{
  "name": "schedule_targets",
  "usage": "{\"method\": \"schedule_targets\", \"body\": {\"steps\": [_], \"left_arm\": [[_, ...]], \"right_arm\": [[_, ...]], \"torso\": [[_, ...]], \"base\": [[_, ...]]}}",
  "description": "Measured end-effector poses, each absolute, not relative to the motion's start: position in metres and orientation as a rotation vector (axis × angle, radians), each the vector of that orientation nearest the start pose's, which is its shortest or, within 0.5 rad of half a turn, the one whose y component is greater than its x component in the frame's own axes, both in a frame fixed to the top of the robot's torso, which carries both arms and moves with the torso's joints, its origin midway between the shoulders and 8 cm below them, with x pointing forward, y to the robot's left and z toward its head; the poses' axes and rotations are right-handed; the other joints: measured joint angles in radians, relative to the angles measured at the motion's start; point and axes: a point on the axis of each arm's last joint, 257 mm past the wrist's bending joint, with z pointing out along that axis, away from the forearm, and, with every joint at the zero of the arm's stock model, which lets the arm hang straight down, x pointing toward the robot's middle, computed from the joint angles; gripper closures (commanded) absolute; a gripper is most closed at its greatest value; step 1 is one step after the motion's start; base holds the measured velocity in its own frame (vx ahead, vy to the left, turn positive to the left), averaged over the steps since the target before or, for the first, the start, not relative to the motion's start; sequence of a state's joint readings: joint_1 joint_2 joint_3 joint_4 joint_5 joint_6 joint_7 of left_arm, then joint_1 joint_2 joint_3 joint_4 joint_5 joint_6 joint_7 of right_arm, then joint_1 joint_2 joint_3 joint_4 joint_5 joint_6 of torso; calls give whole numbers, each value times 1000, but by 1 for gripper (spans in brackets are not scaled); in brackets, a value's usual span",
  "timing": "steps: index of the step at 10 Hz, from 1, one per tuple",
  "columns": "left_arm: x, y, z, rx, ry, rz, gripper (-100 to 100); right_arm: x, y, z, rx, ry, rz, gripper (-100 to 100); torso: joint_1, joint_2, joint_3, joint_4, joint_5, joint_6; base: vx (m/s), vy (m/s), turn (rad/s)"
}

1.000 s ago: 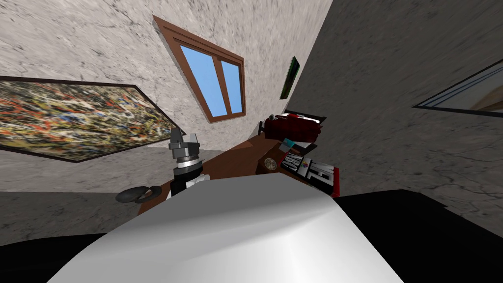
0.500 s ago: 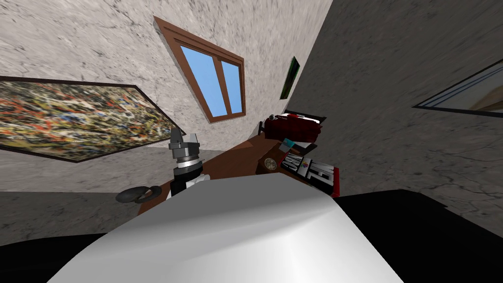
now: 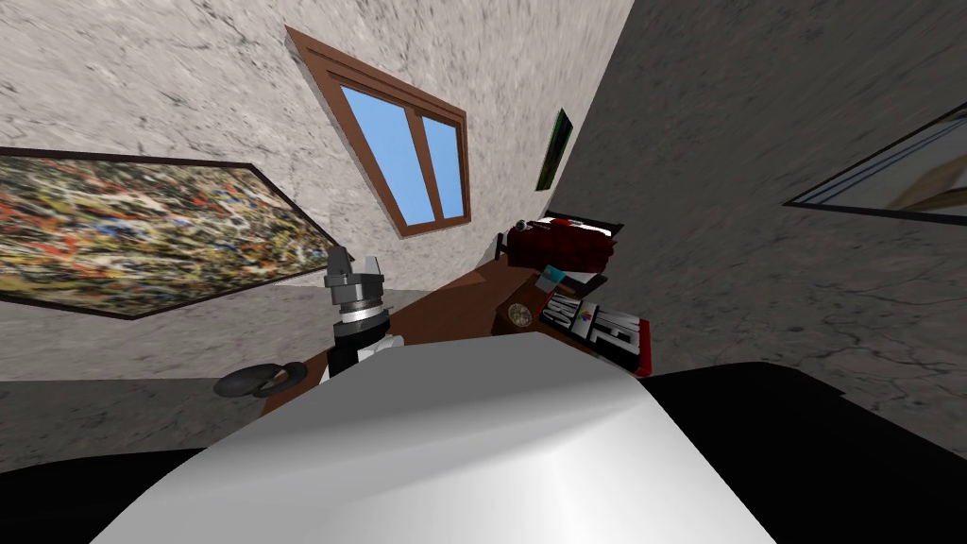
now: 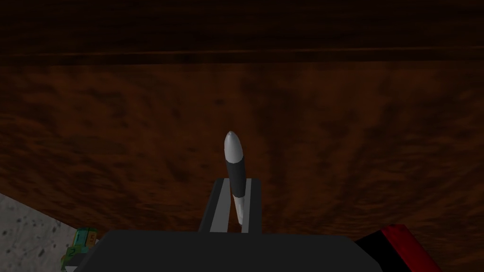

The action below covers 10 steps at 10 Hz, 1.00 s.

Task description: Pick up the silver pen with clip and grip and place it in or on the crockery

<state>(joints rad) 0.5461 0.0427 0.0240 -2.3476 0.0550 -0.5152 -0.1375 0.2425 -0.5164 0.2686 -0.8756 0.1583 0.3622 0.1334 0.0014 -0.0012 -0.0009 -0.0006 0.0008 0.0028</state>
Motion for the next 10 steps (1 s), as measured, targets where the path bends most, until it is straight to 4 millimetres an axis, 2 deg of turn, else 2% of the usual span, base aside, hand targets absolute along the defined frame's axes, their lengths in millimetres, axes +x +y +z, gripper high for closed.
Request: {"method": "schedule_targets", "body": {"steps": [4, 5, 6, 10], "left_arm": [[323, 289, 44, -573, 618, -1182, 0], [323, 289, 44, -573, 618, -1182, 0], [323, 289, 44, -573, 618, -1182, 0], [323, 289, 44, -573, 617, -1182, 0]], "right_arm": [[149, -511, -601, 1201, 2409, -325, 100], [149, -511, -601, 1201, 2410, -326, 0], [148, -511, -601, 1202, 2410, -326, 100], [127, -523, -595, 1251, 2408, -380, 100]], "torso": [[0, 0, 0, 0, 0, -1], [-1, 0, 0, 0, -1, -1], [-1, 0, 0, 0, -1, -1], [6, 0, 0, 0, 1, 0]], "base": [[6, 7, -23], [0, 0, 0], [8, 78, 31], [7, 113, 7]]}}
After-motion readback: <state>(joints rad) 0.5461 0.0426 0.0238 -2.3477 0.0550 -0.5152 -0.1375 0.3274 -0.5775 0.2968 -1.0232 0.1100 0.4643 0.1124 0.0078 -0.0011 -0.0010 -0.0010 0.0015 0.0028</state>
